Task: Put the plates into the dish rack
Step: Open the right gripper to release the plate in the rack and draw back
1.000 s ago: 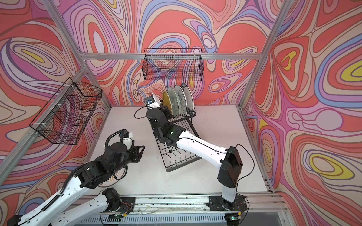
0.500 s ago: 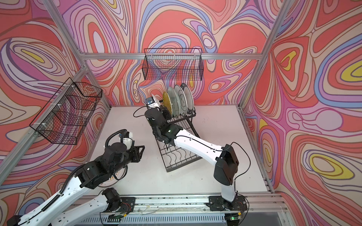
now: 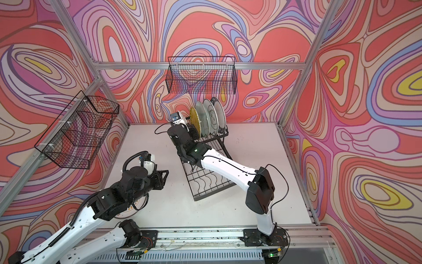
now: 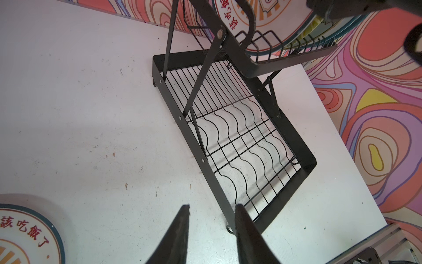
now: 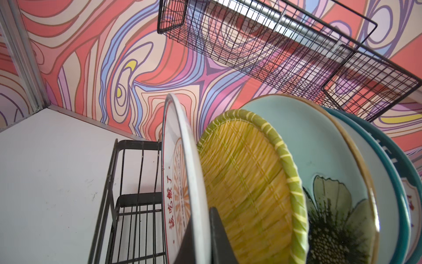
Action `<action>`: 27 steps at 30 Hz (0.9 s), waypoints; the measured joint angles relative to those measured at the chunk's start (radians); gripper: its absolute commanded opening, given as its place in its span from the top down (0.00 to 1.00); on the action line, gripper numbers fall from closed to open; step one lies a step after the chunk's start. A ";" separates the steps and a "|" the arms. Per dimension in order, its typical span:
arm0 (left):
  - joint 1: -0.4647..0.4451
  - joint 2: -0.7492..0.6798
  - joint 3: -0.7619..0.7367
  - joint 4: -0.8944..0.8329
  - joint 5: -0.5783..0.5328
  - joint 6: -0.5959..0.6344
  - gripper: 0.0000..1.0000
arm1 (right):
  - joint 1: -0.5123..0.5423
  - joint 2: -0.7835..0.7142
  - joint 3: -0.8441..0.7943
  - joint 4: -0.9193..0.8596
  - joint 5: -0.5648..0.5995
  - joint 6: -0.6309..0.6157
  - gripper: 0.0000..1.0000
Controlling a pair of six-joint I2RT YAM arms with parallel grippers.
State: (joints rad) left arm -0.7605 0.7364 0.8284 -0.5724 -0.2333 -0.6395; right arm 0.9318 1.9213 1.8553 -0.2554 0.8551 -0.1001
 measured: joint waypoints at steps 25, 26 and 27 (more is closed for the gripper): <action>0.000 0.019 0.000 0.000 0.000 0.000 0.62 | -0.037 0.040 0.063 -0.063 -0.037 0.039 0.64; 0.000 0.019 0.000 0.000 0.000 0.000 0.62 | -0.037 0.040 0.063 -0.063 -0.039 0.036 0.62; 0.000 0.020 0.000 0.000 0.000 0.000 0.62 | -0.036 0.040 0.063 -0.063 -0.041 0.033 0.61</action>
State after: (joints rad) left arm -0.7605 0.7563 0.8284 -0.5724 -0.2329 -0.6395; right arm 0.8955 1.9614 1.9186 -0.3183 0.8139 -0.0669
